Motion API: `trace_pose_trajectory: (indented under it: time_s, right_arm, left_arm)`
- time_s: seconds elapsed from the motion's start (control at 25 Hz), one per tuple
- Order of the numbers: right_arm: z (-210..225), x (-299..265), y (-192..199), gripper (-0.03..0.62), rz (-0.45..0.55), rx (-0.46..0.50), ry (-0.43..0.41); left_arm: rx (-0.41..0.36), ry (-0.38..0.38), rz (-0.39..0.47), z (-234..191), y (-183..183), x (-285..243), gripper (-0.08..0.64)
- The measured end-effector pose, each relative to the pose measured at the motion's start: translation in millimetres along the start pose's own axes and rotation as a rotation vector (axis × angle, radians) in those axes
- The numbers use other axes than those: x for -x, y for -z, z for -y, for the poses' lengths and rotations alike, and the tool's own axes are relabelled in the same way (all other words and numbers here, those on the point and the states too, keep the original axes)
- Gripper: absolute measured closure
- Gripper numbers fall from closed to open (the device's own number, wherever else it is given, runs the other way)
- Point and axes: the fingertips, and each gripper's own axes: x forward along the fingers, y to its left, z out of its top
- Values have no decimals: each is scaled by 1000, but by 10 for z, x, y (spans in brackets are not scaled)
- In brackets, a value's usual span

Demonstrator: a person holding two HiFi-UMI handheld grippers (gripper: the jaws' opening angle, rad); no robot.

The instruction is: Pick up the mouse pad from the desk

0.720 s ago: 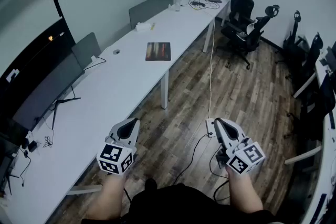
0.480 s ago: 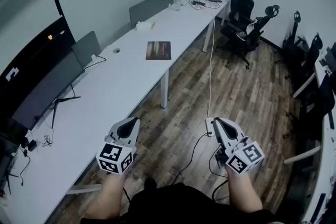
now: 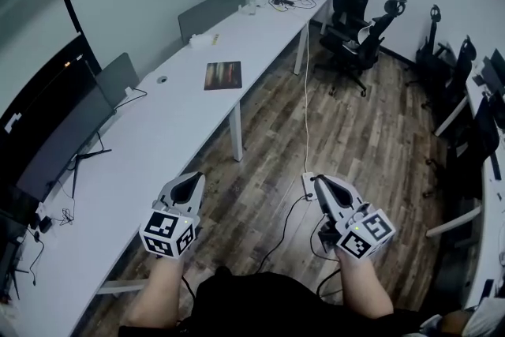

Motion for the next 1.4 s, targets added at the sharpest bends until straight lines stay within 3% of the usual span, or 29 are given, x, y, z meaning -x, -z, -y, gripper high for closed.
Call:
trace_pose_trajectory:
  time_s: [0.4,0.72,1.12,1.4]
  right_arm:
    - [296,499,7,589,11,-46,21]
    - [480,363,150,589,-22,-88,15]
    - [757,-172,205,589,-71,-37,15]
    - [1010,-915,201,589,-106,-27,21]
  left_arm:
    - [-15,-6,-5,456,23,-108,554]
    - [-33,-2,-21,496,32,-294,554]
    - [3,-7,3,30,80,-731,554]
    - [45,-11,21,-619,69,-1241,554]
